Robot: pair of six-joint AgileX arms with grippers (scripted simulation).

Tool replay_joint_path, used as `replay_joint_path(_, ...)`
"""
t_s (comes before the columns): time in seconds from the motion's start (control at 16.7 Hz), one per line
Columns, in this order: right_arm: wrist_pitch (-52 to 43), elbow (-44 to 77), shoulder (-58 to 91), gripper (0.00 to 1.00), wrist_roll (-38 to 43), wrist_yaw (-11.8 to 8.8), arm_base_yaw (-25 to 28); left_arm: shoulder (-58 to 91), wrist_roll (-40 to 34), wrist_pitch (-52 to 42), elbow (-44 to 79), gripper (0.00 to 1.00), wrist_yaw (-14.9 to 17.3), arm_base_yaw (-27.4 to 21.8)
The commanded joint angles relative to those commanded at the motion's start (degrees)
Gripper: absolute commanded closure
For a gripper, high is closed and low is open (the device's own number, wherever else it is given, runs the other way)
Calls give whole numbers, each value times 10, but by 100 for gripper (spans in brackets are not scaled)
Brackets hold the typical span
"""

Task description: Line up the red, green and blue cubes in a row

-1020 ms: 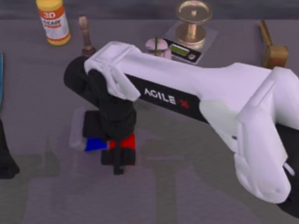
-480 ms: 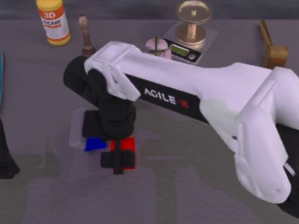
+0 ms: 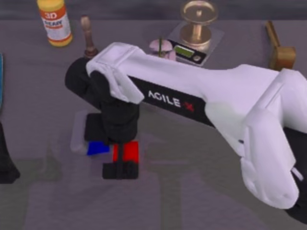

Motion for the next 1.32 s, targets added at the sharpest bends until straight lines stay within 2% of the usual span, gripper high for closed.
replay_joint_path(0.3, -22, 23, 5, 0, -1, 0, 0, 0, 0, 0, 0, 0, 0, 0)
replay_joint_path(0.78, -180, 207, 28, 0, -1, 0, 3, 0, 0, 0, 0, 0, 0, 0)
replay_joint_path(1.14, -180, 205, 21, 0, -5, 0, -5, 0, 0, 0, 0, 0, 0, 0)
replay_joint_path(1.32, -155, 151, -14, 0, -32, 0, -42, 0, 0, 0, 0, 0, 0, 0)
